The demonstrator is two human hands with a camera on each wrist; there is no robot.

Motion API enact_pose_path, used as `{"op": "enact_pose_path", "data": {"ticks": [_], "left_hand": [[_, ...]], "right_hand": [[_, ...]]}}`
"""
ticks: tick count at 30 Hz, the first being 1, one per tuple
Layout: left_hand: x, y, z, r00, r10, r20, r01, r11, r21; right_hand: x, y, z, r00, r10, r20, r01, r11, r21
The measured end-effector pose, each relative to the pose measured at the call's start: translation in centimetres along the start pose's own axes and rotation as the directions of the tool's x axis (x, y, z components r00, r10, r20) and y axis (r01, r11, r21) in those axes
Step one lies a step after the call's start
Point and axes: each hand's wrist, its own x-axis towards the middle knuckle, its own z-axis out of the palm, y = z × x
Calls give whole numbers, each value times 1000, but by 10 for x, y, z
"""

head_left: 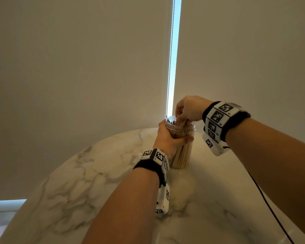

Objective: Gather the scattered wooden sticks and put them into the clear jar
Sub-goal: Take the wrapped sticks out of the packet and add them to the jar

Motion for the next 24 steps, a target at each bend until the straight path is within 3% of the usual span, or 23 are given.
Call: {"op": "enact_pose_path", "data": {"ticks": [6, 8, 11, 12, 16, 20, 22, 24], "left_hand": [[-1, 1, 1, 1000, -16, 12, 16, 1000, -3], [-1, 0, 1, 1000, -12, 11, 12, 1000, -18], [1, -3, 1, 1000, 2, 0, -2, 1000, -18], [1, -3, 2, 1000, 1, 1, -1, 1000, -18], [1, -3, 2, 1000, -11, 9, 12, 999, -38], [2, -4, 2, 1000, -14, 7, 14, 999, -39], [2, -6, 2, 1000, -3, 1, 3, 1000, -27], [2, -6, 2, 1000, 0, 0, 0, 999, -33]], "right_hand": [[0, -7, 21, 991, -61, 116, 86, 971, -222], [-2, -6, 11, 992, -46, 114, 60, 991, -121], [1, 4, -1, 1000, -16, -1, 16, 975, 222], [2, 6, -1, 999, -3, -40, 14, 966, 259], [7, 8, 16, 999, 2, -44, 4, 990, 138], [3, 5, 7, 999, -5, 45, -1, 993, 117], [2, 8, 2, 999, 8, 39, -15, 982, 188], [2, 8, 6, 1000, -6, 14, 5, 995, 98]]}}
